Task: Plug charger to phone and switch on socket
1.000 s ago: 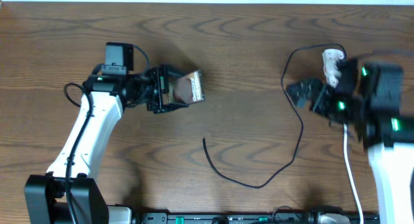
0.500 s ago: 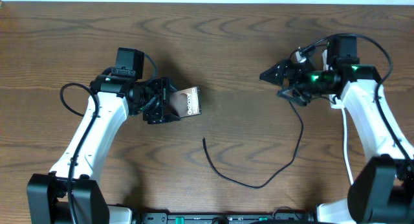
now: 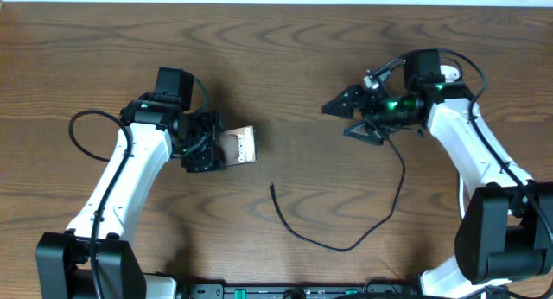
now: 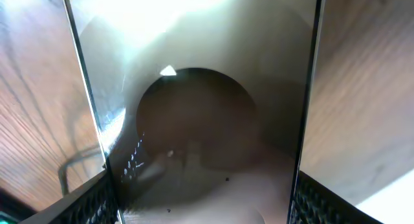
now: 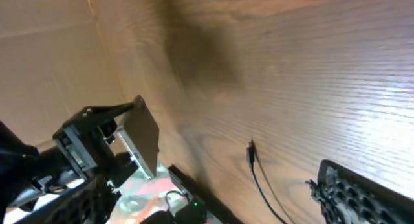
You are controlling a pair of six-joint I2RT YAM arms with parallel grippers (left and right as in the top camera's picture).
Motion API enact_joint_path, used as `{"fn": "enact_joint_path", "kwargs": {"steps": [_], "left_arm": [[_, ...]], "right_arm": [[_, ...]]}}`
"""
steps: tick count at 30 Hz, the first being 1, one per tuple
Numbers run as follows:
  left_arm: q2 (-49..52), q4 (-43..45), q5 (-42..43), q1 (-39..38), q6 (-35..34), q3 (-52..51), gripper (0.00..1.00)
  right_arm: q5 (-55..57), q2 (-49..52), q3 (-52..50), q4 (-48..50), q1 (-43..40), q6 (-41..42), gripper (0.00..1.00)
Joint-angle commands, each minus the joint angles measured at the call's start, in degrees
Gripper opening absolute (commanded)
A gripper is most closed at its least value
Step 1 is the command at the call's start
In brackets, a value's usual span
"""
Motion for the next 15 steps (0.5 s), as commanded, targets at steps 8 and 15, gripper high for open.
{"fn": "enact_joint_path", "kwargs": {"steps": [8,15], "left_arm": [[-1.16,-3.74,-7.34,-0.13,0.76,0.68,0.07],[-1.16,-3.80,-7.17,-0.24,0.76,0.68,0.07]], "right_arm": [[0.63,0.28,1.09,5.16,10.69,-7.63,0.99],[2.47,0.28,1.09,9.70,17.46,-8.39,0.99]]}}
